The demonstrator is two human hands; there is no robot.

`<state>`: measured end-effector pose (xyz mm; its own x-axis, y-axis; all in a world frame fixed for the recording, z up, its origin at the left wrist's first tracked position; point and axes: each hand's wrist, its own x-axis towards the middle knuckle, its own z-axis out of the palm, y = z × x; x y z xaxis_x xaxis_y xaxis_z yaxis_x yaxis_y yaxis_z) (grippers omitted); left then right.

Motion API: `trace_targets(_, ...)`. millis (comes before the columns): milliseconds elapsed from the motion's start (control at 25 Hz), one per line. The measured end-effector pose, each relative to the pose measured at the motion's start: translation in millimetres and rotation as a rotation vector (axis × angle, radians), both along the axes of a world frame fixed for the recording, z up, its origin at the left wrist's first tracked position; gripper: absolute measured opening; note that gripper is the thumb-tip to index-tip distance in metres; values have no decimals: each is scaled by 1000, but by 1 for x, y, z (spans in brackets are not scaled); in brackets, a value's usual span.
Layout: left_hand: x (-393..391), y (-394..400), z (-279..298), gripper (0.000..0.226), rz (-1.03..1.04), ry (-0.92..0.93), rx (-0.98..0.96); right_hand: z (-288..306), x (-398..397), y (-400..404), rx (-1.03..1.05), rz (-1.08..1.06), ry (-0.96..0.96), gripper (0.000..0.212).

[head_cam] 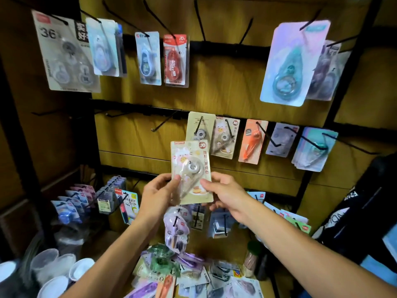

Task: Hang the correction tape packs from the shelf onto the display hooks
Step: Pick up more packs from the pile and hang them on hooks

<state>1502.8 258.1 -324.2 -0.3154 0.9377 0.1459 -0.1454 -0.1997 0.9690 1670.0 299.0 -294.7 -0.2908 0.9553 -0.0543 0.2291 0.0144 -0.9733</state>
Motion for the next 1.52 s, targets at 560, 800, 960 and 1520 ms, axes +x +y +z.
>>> trace_targets(560, 12, 2, -32, 78, 148, 1105, -128, 35, 78, -39, 297, -264, -63, 13)
trace_targets(800, 9, 0, -30, 82, 184, 1162, -107, 27, 72, -48, 364, -350, 32, 7)
trace_targets(960, 8, 2, -36, 82, 189, 1163, -119, 23, 71, -52, 447, -356, 0, 17)
trace_targets(1520, 5, 11, -46, 82, 197, 1122, -91, -3, 57, -43, 671, -371, -26, 33)
